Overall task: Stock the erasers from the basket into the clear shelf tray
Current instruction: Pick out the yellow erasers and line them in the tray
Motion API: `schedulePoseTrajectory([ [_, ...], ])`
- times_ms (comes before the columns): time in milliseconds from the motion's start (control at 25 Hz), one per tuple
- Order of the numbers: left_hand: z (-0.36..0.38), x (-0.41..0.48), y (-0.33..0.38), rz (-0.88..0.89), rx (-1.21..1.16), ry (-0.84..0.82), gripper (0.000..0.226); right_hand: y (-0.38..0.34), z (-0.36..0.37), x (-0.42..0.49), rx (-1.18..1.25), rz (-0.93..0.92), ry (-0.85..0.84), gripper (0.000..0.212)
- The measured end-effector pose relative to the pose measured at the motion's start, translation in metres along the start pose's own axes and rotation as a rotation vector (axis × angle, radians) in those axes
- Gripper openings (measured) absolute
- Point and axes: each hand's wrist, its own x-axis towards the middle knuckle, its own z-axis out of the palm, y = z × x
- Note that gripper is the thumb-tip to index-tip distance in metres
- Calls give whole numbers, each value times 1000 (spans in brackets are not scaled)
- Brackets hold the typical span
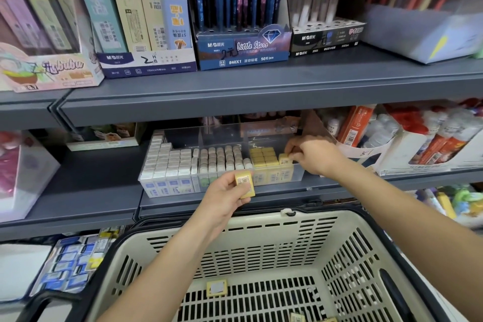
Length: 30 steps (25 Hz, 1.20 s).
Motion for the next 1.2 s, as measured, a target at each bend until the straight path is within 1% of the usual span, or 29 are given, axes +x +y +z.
schedulePoseTrajectory([
  [200,3,5,-2,12,38,12,28,-5,5,7,-245,-81,-80,22],
  [280,6,5,-2,26,42,13,25,-8,1,4,-284,-113,-60,26],
  [320,8,5,-1,36,46,16,24,-11,-2,1,-247,-133,-4,27],
  [360,10,5,0,48,56,18,23,-15,-3,-4,-138,-158,64,28],
  [400,12,5,0,60,72,18,22,-20,-5,-10,25,-185,109,29],
  [440,14,6,1,72,93,13,22,-27,-6,-19,202,-219,111,29],
  [480,17,6,2,83,110,1,21,-33,-6,-27,320,-261,83,26],
  [560,23,5,4,97,133,-28,21,-41,-3,-39,333,-297,38,19],
  [680,26,2,5,109,206,-23,21,-32,-8,-40,325,-227,42,11],
  [760,17,-1,3,143,336,25,20,-19,-18,-33,338,-134,94,12],
  [840,4,-7,0,169,421,69,19,-8,-26,-21,272,-46,167,14],
  [920,-4,-14,-3,184,419,87,19,-4,-26,-8,167,5,200,17],
  [1040,-10,-25,-7,207,408,89,20,-5,-12,6,63,46,120,19],
  [1200,-14,-32,-13,222,402,95,19,-8,11,15,-45,38,36,19],
])
